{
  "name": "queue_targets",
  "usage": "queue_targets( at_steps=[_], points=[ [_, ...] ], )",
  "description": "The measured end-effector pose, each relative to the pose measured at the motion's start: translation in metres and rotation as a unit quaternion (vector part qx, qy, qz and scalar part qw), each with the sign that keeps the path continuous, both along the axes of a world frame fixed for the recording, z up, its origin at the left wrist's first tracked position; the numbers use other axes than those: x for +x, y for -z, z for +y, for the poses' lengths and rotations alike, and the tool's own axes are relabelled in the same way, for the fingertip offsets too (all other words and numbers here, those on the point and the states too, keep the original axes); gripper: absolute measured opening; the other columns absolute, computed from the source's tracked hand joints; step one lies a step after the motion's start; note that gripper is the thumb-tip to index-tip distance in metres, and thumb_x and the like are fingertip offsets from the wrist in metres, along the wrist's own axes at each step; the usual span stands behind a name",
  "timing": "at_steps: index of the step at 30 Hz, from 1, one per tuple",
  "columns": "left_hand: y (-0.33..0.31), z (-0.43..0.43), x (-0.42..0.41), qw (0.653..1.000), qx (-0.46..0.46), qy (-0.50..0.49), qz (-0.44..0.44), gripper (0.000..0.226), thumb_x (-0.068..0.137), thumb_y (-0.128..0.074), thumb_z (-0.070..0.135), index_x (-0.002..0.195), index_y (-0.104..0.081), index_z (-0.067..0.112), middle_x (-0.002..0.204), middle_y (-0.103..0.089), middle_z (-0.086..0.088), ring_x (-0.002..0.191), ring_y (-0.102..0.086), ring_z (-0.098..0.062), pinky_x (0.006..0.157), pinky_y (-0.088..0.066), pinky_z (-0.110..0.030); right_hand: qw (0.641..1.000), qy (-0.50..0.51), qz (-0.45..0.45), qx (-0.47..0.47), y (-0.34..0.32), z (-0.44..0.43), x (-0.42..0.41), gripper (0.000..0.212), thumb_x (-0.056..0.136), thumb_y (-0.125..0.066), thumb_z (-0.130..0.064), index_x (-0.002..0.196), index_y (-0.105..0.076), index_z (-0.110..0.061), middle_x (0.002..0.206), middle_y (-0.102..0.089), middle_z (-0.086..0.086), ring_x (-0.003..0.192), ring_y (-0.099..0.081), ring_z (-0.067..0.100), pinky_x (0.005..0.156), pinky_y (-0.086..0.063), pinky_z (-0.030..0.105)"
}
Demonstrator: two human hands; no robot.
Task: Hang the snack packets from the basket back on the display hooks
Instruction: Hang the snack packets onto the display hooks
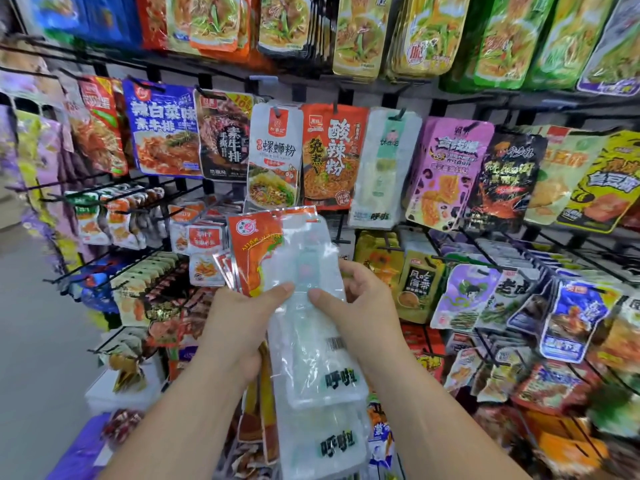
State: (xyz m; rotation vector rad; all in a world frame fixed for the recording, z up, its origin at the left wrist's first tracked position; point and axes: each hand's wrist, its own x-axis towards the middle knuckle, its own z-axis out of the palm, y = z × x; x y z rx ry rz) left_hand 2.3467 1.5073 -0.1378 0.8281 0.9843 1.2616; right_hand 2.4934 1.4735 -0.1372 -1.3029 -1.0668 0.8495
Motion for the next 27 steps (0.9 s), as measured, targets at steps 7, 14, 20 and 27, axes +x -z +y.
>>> queue_targets(
  at_steps=[7, 14, 20, 27],
  points=[
    [-0.002, 0.001, -0.001, 1.000, 0.012, 0.012, 0.007, 0.012, 0.086, -0.079, 0.001, 0.098, -0.077, -0.001, 0.093, -0.080, -0.018, 0.083, -0.078, -0.036, 0.079, -0.062, -0.047, 0.999, -0.026, 0.018, 0.014, 0.003, 0.001, 0.014, 0.025, 0.099, -0.067, -0.008, 0.116, -0.071, -0.026, 0.105, -0.079, 0.001, 0.092, -0.078, 0.026, 0.082, -0.063, 0.050],
    [0.002, 0.005, 0.002, 0.999, 0.024, -0.014, 0.033, 0.012, 0.084, -0.080, -0.003, 0.095, -0.076, -0.002, 0.089, -0.080, -0.017, 0.079, -0.079, -0.033, 0.077, -0.063, -0.046, 1.000, -0.012, 0.026, 0.008, 0.004, 0.002, 0.020, 0.022, 0.097, -0.069, -0.007, 0.111, -0.071, -0.023, 0.103, -0.080, 0.000, 0.091, -0.078, 0.024, 0.082, -0.063, 0.049],
    [0.005, 0.007, 0.003, 0.999, 0.028, -0.018, 0.039, 0.011, 0.085, -0.081, -0.002, 0.095, -0.077, -0.001, 0.090, -0.080, -0.015, 0.080, -0.078, -0.034, 0.078, -0.063, -0.047, 0.999, 0.053, 0.005, 0.003, 0.009, 0.008, 0.030, 0.020, 0.093, -0.075, -0.010, 0.108, -0.073, -0.023, 0.099, -0.080, -0.004, 0.091, -0.076, 0.017, 0.083, -0.062, 0.044],
    [0.009, 0.013, -0.002, 0.997, 0.026, -0.037, 0.054, 0.007, 0.084, -0.082, -0.001, 0.086, -0.077, 0.004, 0.088, -0.080, -0.016, 0.086, -0.076, -0.041, 0.083, -0.062, -0.060, 0.985, 0.136, -0.106, 0.015, -0.007, -0.003, 0.053, 0.005, 0.090, -0.077, -0.018, 0.093, -0.075, -0.022, 0.088, -0.077, 0.001, 0.083, -0.074, 0.025, 0.078, -0.061, 0.052]
  ],
)
